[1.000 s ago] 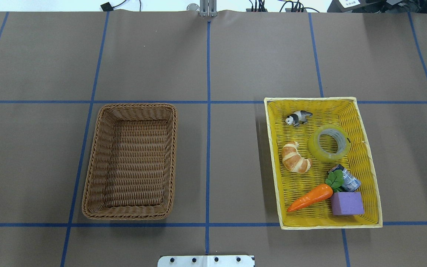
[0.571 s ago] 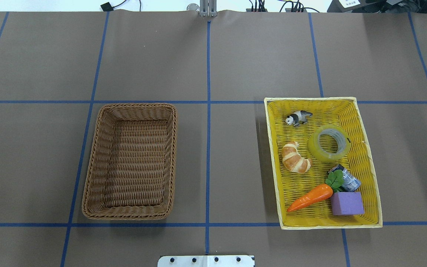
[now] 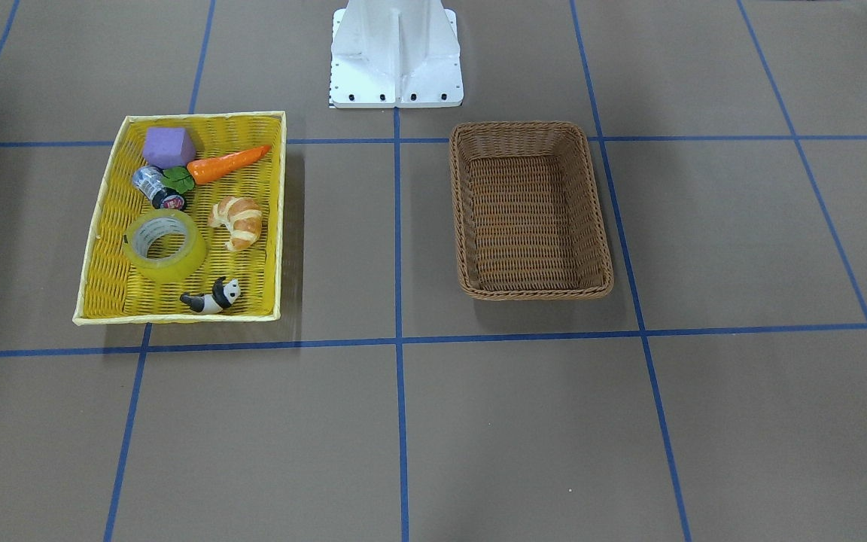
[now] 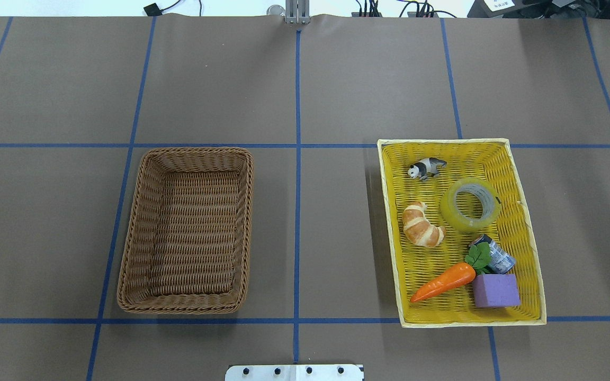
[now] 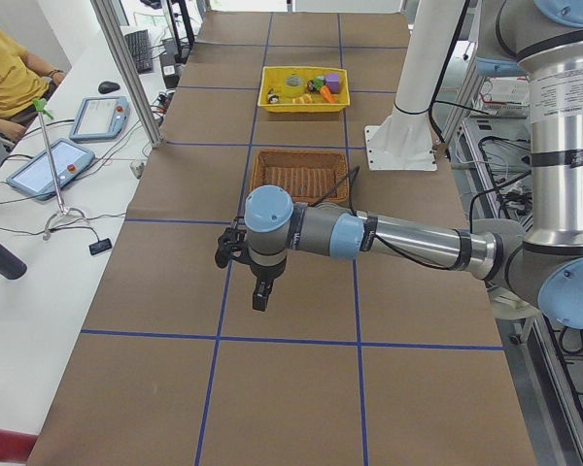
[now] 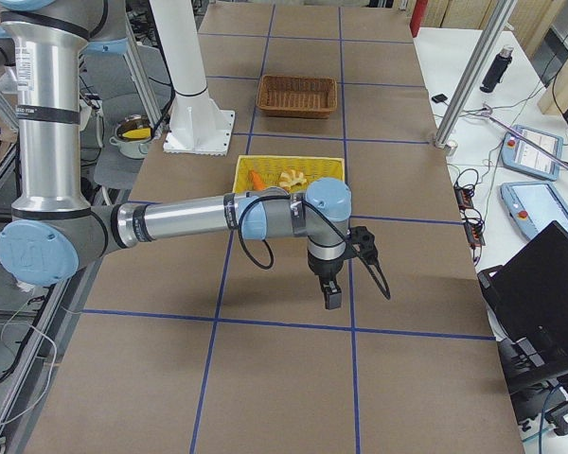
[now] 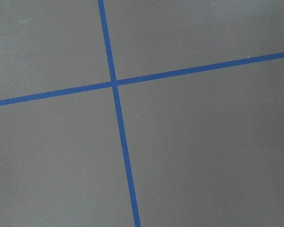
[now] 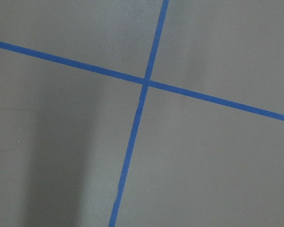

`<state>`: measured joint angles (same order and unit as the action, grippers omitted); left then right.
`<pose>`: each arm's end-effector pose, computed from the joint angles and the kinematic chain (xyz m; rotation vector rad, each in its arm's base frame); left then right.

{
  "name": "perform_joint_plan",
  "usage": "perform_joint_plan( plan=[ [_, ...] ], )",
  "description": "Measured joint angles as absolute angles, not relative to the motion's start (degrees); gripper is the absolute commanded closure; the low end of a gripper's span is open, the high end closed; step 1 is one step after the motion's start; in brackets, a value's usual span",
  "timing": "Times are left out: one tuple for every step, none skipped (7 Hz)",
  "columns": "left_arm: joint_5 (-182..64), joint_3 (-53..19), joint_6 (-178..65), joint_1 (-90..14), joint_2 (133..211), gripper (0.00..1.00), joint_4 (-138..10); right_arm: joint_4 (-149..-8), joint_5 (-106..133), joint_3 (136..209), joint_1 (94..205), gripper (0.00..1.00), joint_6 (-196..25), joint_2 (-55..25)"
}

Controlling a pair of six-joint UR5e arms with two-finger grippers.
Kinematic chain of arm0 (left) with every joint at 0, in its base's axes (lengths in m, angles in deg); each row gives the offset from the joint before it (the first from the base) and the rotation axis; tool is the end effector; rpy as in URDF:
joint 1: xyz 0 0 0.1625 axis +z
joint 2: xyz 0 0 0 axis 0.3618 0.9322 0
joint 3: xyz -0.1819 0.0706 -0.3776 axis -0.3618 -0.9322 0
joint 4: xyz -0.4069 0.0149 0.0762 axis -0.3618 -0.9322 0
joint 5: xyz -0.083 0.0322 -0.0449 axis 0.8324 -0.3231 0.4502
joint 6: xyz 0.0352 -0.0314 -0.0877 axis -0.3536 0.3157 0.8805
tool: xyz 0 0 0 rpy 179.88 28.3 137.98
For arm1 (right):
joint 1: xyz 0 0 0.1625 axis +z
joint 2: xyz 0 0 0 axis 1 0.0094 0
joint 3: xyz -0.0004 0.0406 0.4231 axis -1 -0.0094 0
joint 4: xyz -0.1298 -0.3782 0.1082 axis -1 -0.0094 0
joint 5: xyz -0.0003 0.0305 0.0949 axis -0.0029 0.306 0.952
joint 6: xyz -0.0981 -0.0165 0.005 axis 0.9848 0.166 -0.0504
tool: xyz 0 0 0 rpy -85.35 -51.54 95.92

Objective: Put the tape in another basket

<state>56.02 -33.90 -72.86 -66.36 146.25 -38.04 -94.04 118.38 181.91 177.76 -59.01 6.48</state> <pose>-0.0421 -0.4505 0.5551 0.1811 0.8100 0.1430 0.0578 -0.4899 0.5714 0.2039 -0.6476 -0.2530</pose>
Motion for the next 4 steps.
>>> perform_joint_plan(
  plan=[
    [56.68, -33.58, -72.76, -66.35, 148.65, 0.01, -38.49, -91.74, 118.41, 181.37, 177.67, 0.0, -59.12, 4.17],
    [57.49, -32.95, -72.7, -66.34, 150.98, 0.01, -39.84, -90.02, 119.04, 181.11, 177.65, 0.0, -59.12, 3.05],
    [57.98, -32.49, -72.66, -66.33, 152.31, 0.01, -41.36, -89.11, 120.68, 180.96, 177.59, 0.0, -59.02, 2.39],
    [58.33, -32.43, -72.72, -66.33, 153.07, 0.01, -42.27, -88.36, 122.76, 181.35, 176.77, 0.0, -59.16, 1.7]
  ],
)
